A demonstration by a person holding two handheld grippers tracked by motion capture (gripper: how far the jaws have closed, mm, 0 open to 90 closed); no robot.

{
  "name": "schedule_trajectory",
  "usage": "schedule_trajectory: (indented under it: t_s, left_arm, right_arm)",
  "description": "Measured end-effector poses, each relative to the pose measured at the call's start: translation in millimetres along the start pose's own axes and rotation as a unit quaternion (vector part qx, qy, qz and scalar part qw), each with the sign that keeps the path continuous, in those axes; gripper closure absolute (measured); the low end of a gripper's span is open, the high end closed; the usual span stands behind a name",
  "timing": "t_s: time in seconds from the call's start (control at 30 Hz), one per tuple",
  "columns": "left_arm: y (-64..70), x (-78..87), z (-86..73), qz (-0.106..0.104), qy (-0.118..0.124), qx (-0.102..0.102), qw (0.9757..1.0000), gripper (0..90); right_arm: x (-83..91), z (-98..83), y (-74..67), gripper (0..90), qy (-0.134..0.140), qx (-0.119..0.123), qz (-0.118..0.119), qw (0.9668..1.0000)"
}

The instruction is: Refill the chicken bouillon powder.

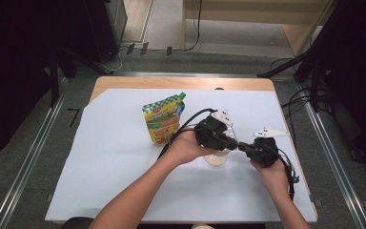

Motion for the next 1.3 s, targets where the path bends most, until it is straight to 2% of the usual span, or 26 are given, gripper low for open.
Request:
schedule_trajectory:
  t_s: [0.17, 0.27, 0.33, 0.4, 0.53, 0.63, 0.87, 1.0, 1.07, 1.17, 1.27, 1.3]
  left_arm:
    - [-1.2, -0.9, 1.1, -0.005, 0.008, 0.002, 1.0, 83.1]
    - [0.1, -1.6, 2.7, -0.002, 0.01, -0.005, 0.9999, 83.7]
    - [1.7, -2.8, 7.5, -0.002, 0.026, -0.008, 0.9996, 84.4]
    - [1.7, -3.2, 11.6, -0.007, 0.031, -0.007, 0.9995, 85.3]
    - [0.9, -10.5, 16.1, -0.006, 0.018, -0.011, 0.9998, 85.9]
    - [-1.0, -14.5, 16.9, -0.005, 0.021, -0.008, 0.9997, 85.6]
    - [-1.7, -11.8, 16.3, -0.01, 0.018, 0.003, 0.9998, 80.3]
    - [-0.3, -2.5, 14.8, -0.01, 0.024, 0.007, 0.9996, 77.1]
    - [0.6, 5.6, 11.6, -0.019, 0.029, 0.015, 0.9993, 76.2]
    - [1.6, 9.5, 7.9, -0.021, 0.03, 0.021, 0.9991, 75.9]
    - [1.2, 13.3, 1.4, -0.02, 0.026, 0.037, 0.9988, 73.9]
    - [1.1, 14.4, -1.1, -0.021, 0.028, 0.04, 0.9986, 70.2]
  right_arm:
    - [0.0, -0.1, -0.1, 90.0, -0.001, -0.001, -0.001, 1.0]
    - [-0.1, -0.1, -0.3, 90.0, 0.0, -0.001, -0.001, 1.0]
    - [0.1, -0.2, -0.4, 90.0, -0.001, -0.002, 0.0, 1.0]
    - [0.2, -0.2, -0.3, 90.0, -0.001, -0.002, 0.0, 1.0]
    - [0.5, -0.6, -0.5, 90.0, -0.001, -0.003, 0.001, 1.0]
    - [0.9, -0.8, -0.7, 90.0, -0.002, -0.006, 0.001, 1.0]
    - [2.7, -1.1, -0.2, 90.0, 0.004, -0.003, 0.003, 1.0]
    - [11.5, -2.6, -1.2, 90.0, 0.01, -0.006, 0.009, 0.9999]
    - [20.8, -5.6, -4.3, 90.0, 0.011, -0.005, 0.014, 0.9998]
    - [27.6, -7.6, -7.7, 89.7, 0.014, -0.003, 0.023, 0.9996]
    - [37.2, -8.6, -16.2, 88.8, 0.016, -0.005, 0.029, 0.9994]
    - [41.0, -9.5, -21.5, 87.7, 0.02, -0.001, 0.032, 0.9993]
Point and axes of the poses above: each handheld gripper's, and its own axes: x roughly backward along the jaws, z roughly out of its top, y roughly to its right, the point moved 2 cm from there along -x, roughly forward along the jaws, and after that the axes turned 9 degrees about -z, right-handed, at the moved point
